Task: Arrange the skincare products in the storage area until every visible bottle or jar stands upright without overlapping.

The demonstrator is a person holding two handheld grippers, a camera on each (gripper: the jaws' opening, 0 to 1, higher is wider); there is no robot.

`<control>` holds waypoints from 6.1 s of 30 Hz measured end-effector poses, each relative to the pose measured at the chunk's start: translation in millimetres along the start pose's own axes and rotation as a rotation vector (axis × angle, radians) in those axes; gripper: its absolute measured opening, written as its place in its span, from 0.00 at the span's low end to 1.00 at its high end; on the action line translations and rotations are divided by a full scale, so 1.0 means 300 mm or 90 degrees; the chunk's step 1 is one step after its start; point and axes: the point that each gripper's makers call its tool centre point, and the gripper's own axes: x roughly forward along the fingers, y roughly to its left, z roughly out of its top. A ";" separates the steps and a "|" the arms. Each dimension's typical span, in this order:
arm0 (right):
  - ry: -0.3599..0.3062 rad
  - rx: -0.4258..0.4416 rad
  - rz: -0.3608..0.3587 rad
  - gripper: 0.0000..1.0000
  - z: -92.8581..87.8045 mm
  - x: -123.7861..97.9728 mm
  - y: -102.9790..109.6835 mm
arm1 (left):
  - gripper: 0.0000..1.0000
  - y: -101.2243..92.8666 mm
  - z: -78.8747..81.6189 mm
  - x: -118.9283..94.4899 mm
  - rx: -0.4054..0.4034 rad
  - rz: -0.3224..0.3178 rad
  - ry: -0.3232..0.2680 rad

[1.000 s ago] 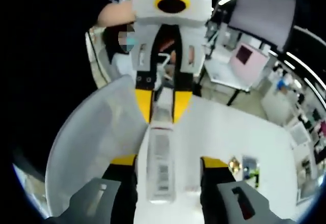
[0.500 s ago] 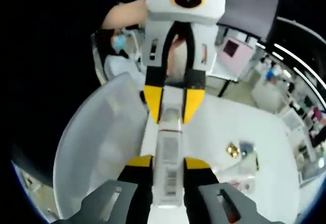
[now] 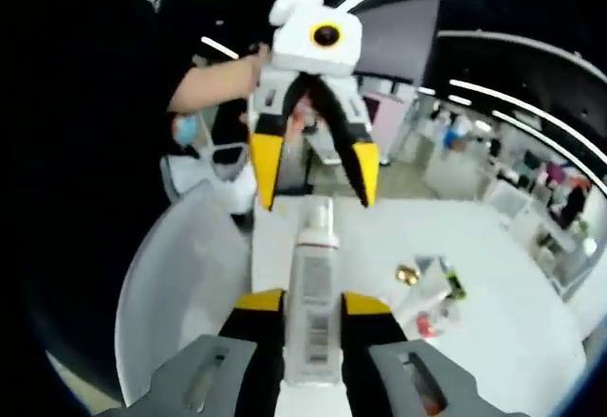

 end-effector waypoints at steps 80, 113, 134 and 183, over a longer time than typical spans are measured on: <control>-0.183 0.160 -0.005 0.21 0.137 0.117 0.024 | 0.27 -0.017 0.114 0.033 -0.102 0.079 -0.210; -0.190 0.148 -0.023 0.14 0.085 0.101 0.029 | 0.45 -0.053 0.094 0.063 -0.117 0.041 -0.201; -0.156 0.181 -0.024 0.15 -0.066 0.161 -0.020 | 0.99 0.006 -0.101 -0.067 -0.202 0.212 -0.164; -0.187 0.152 -0.088 0.15 -0.553 0.443 -0.276 | 0.91 0.046 -0.528 -0.103 -0.366 0.405 -0.096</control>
